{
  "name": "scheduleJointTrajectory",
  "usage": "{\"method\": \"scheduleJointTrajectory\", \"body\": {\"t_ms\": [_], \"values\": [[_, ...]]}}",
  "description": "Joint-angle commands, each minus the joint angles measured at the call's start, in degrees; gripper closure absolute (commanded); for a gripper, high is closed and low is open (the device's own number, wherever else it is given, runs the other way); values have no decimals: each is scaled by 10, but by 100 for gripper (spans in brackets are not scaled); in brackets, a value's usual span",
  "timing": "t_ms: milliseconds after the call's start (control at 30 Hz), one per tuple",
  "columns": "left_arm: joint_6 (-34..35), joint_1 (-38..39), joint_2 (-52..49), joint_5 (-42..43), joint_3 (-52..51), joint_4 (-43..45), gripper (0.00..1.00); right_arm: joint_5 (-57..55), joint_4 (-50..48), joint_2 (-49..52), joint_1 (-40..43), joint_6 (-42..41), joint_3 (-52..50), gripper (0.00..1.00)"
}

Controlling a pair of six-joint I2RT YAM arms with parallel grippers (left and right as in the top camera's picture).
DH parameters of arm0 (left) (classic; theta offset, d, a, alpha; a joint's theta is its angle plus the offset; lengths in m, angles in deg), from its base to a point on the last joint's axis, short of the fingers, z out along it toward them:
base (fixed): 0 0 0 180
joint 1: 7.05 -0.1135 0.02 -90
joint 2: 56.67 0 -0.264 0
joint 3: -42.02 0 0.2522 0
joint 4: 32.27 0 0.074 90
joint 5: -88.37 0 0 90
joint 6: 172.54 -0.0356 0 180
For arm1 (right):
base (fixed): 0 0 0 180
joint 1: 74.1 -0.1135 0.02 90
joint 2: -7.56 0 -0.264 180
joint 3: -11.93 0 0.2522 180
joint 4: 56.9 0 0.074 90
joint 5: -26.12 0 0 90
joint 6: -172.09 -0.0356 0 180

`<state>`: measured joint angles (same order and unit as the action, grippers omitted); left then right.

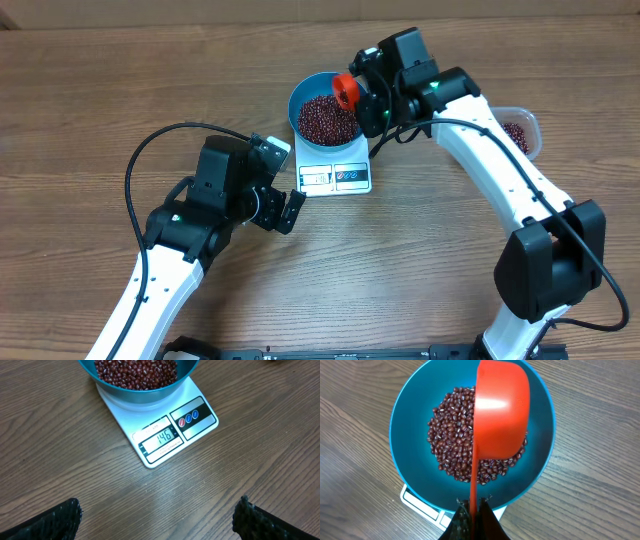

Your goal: Scoop item into bowl and weigh 150g on scale

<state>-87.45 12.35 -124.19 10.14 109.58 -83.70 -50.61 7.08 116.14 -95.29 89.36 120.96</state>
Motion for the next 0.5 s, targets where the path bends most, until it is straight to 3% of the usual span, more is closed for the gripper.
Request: {"method": "scheduleJointTrajectory", "body": {"t_ms": [0, 467], "values": [[-13, -3, 0, -2, -3, 2, 1, 45, 0, -18, 16, -13, 16, 96], [-13, -3, 0, -2, -3, 2, 1, 97, 6, -18, 48, -12, 16, 96]]}}
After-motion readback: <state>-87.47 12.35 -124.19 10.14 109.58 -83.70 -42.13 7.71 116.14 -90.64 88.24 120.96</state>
